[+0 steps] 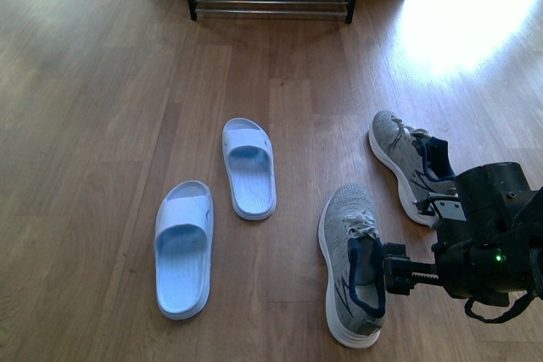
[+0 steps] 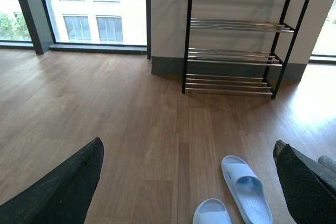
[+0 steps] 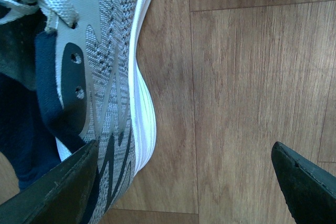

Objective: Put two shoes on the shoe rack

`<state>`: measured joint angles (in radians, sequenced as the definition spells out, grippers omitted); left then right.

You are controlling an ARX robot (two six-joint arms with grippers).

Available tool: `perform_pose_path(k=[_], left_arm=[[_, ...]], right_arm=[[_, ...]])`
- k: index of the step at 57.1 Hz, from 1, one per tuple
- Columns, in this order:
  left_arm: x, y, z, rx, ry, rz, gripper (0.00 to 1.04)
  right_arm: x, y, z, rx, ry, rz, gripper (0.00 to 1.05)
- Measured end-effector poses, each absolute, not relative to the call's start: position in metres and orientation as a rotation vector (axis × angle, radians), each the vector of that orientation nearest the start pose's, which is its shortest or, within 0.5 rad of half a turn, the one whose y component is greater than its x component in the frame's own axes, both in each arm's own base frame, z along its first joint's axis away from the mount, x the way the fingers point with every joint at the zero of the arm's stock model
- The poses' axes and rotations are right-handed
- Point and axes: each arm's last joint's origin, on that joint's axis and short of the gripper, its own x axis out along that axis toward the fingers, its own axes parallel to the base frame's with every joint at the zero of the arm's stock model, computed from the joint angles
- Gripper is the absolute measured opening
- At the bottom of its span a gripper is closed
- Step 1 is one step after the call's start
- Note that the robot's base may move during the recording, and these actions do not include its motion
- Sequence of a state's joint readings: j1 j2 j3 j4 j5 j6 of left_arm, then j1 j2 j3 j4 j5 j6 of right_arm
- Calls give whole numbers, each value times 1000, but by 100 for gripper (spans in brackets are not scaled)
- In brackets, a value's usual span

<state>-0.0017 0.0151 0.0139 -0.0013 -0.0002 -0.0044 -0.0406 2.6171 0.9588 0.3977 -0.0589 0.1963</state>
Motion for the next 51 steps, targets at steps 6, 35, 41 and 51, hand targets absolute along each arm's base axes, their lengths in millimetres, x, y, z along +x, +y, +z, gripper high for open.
perform_pose_path(k=[6,35,41,51], left_arm=[[98,0,167,-4,2,-2,95],[98,0,167,-4,2,-2,95],[98,0,167,-4,2,-2,95],[98,0,167,-4,2,-2,95]], right_arm=[[318,-11,-112,240,1265,-116,96],[318,-15,-91,279,1221,-111,96],[313,-13,-74,306,1194,-69,96],[302,2,-67,321,1200,-5,96]])
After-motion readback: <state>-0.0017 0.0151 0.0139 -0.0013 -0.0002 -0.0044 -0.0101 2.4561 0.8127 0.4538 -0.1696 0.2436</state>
